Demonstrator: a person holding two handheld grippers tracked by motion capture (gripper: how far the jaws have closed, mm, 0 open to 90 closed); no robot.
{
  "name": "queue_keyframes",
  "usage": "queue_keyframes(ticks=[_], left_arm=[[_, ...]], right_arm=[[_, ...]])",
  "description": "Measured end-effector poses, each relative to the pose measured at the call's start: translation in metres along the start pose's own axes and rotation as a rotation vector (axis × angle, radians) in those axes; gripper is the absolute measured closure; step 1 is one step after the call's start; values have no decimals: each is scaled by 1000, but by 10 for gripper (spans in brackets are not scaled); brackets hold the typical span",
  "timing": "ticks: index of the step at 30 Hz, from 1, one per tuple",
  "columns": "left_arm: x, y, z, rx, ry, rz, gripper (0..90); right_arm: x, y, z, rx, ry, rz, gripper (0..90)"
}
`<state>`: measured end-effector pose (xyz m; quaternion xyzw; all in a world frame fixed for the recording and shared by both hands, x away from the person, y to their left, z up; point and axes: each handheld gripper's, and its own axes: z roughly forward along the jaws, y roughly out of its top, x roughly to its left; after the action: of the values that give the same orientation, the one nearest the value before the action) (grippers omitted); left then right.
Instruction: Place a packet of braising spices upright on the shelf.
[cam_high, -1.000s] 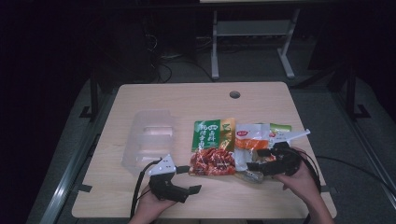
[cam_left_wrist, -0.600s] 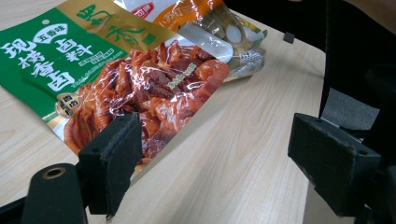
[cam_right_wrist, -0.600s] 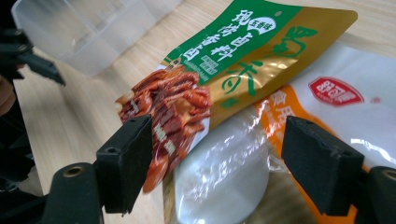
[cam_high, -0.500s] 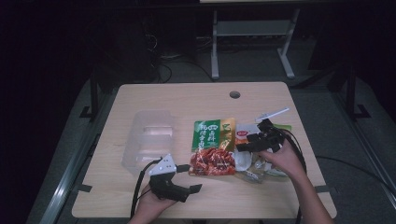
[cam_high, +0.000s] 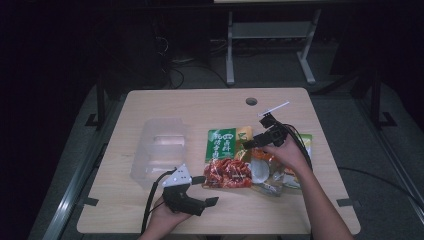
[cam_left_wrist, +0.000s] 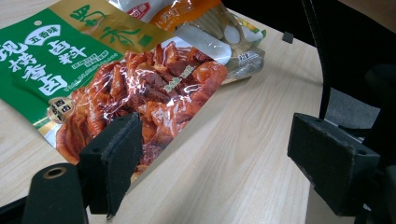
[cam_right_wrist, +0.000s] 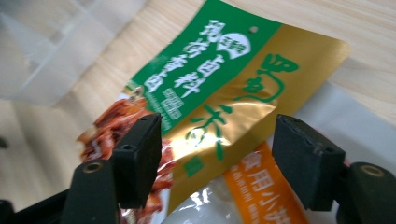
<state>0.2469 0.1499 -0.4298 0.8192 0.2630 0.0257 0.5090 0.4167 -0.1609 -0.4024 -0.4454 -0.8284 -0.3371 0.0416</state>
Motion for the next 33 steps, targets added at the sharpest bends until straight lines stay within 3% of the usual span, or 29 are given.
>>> queue_keyframes(ticks=[3,6,10,19,20,23,25,33], left_arm=[[0,0,0,-4,0,-2,178],[-1,1,0,-5,-3,-4,179],[-1,1,2,-3,-4,1,179],[-2,1,4,3,-8,-3,180],[-2,1,5,3,-9,-4,180],[-2,1,5,3,-9,-2,180],[-2,1,5,-1,-8,-7,181],[0,3,5,-2,5,-16,181]], right_arm=[[-4,3,3,1,-17,16,358],[-12,5,11,13,-31,73,398],[-19,5,17,32,-49,106,419],[-21,7,30,64,-71,123,502],[-21,7,32,74,-80,121,561],[-21,7,33,69,-75,127,600],[-20,8,32,64,-88,126,714],[-21,8,26,28,-43,129,894]])
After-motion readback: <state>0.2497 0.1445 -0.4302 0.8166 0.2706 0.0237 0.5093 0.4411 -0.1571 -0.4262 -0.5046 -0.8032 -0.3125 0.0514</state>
